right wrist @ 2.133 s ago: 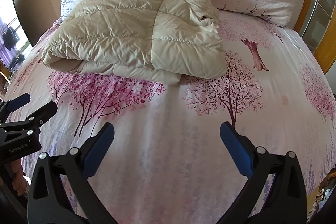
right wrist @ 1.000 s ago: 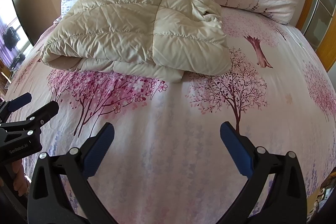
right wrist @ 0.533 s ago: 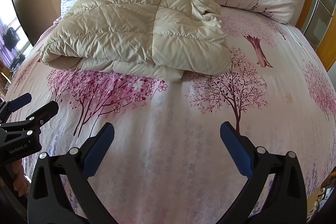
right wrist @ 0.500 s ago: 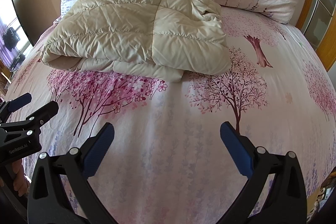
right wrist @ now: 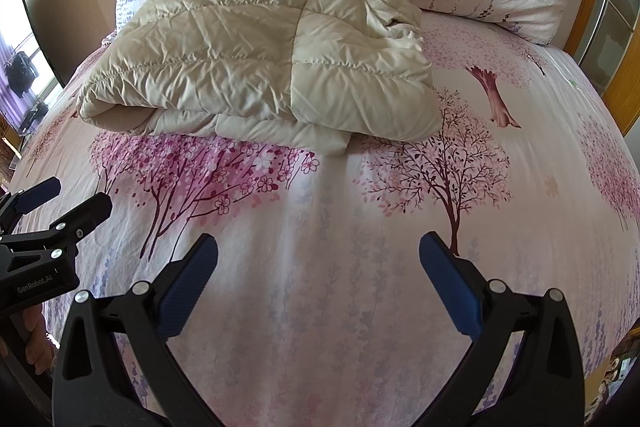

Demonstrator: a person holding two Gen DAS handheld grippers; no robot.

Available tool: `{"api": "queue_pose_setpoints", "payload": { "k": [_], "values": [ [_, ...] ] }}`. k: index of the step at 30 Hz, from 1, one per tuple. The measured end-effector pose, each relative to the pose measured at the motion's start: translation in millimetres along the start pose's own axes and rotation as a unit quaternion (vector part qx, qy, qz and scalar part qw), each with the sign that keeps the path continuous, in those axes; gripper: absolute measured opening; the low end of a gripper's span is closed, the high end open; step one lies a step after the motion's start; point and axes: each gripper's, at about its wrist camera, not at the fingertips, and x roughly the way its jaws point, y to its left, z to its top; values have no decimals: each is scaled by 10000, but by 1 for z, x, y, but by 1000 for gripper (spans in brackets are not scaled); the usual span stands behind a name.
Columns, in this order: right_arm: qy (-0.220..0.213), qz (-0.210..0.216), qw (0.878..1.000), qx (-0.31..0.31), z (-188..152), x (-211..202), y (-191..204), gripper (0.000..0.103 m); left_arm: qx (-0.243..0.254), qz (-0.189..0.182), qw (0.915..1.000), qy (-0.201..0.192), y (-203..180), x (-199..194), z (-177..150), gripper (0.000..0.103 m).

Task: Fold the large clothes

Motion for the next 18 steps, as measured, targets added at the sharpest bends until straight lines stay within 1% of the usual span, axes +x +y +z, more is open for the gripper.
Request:
{"api": "queue_pose_setpoints", "payload": {
  "k": [18],
  "values": [
    [3,6,10000,-4,-1,1,0,101,-1,2,10000,6,1,2,0,102]
  ]
}}
